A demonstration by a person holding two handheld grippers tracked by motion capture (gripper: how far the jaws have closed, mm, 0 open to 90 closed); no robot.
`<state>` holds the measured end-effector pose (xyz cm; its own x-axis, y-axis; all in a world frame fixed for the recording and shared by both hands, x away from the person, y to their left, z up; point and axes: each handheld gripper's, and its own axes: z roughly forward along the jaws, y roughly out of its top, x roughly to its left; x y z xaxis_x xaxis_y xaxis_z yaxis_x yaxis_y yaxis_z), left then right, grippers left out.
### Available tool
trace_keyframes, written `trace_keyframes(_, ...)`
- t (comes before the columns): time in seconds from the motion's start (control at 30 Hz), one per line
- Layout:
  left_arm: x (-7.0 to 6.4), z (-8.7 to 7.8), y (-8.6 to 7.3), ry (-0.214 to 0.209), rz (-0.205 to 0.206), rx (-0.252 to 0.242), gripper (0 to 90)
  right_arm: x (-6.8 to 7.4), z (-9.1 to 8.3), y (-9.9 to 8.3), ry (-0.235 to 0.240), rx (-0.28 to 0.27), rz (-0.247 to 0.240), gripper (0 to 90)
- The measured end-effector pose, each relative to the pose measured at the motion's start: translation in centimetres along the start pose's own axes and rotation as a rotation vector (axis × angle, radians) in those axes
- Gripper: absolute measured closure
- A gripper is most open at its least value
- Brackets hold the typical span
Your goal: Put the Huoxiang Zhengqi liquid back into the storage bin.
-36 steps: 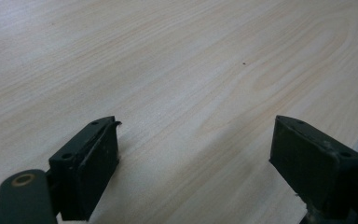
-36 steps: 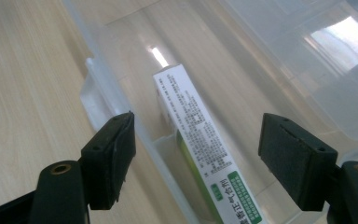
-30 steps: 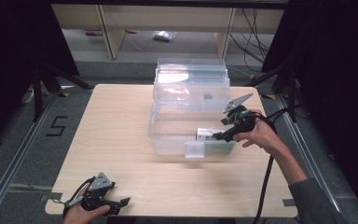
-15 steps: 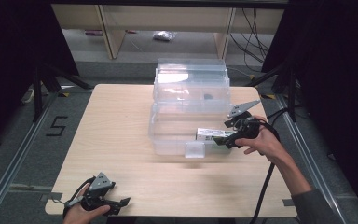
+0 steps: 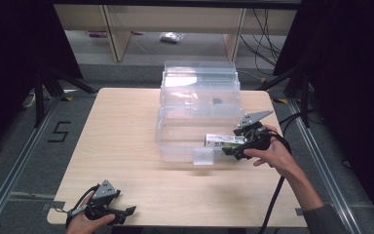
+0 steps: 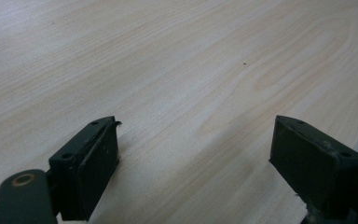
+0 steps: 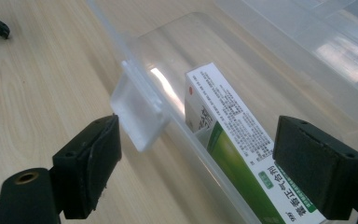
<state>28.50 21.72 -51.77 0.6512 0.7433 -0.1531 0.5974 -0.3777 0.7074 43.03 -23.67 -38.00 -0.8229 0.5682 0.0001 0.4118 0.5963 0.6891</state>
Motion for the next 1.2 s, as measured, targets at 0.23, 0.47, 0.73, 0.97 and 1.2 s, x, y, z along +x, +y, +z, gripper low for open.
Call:
trace_keyframes(0.23, 0.0, -0.1, 0.0, 0.0, 0.008, 0.007, 14.9, 0.8, -0.2, -0.3, 0.002, -0.027, 0.012, 16.3)
trace_keyframes(0.47, 0.0, 0.0, 0.0, -0.001, -0.001, -0.007, 14.9, 1.5, -0.5, -0.8, 0.006, -0.052, 0.002, 16.3)
trace_keyframes(0.73, 0.0, 0.0, 0.0, 0.006, 0.006, 0.005, 14.9, 2.1, -0.9, -1.6, 0.02, -0.069, 0.016, 16.2)
trace_keyframes(0.97, 0.0, -0.1, 0.0, 0.001, 0.009, 0.006, 14.9, 2.2, -1.0, -2.0, -0.001, -0.096, 0.019, 16.4)
trace_keyframes(1.2, 0.1, 0.0, 0.0, 0.012, 0.012, 0.01, 14.9, 2.8, -0.7, -2.6, -0.003, -0.106, 0.031, 17.3)
